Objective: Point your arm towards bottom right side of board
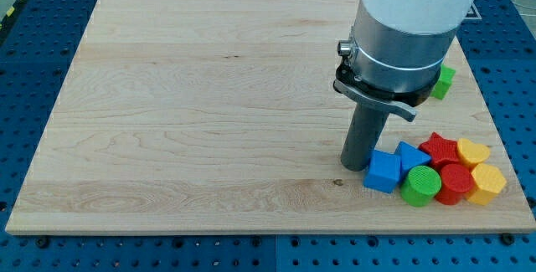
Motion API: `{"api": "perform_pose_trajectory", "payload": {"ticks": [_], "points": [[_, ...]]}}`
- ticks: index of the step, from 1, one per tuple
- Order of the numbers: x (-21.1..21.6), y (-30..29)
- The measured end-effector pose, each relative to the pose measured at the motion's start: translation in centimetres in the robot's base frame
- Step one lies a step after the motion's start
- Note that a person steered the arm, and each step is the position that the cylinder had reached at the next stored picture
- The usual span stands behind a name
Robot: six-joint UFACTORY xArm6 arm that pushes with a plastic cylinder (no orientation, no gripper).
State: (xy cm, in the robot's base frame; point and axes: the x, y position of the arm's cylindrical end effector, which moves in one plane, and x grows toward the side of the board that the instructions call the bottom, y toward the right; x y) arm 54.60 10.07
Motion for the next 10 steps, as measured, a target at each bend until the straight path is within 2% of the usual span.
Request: {"api": "perform_pose_trajectory", "payload": {"ticks": [1, 3, 4, 7, 10], "points": [[0.0, -0.1], [4.5, -3.7], [6.0, -2.5], [6.5, -0.8], [7.1, 4.4]]}}
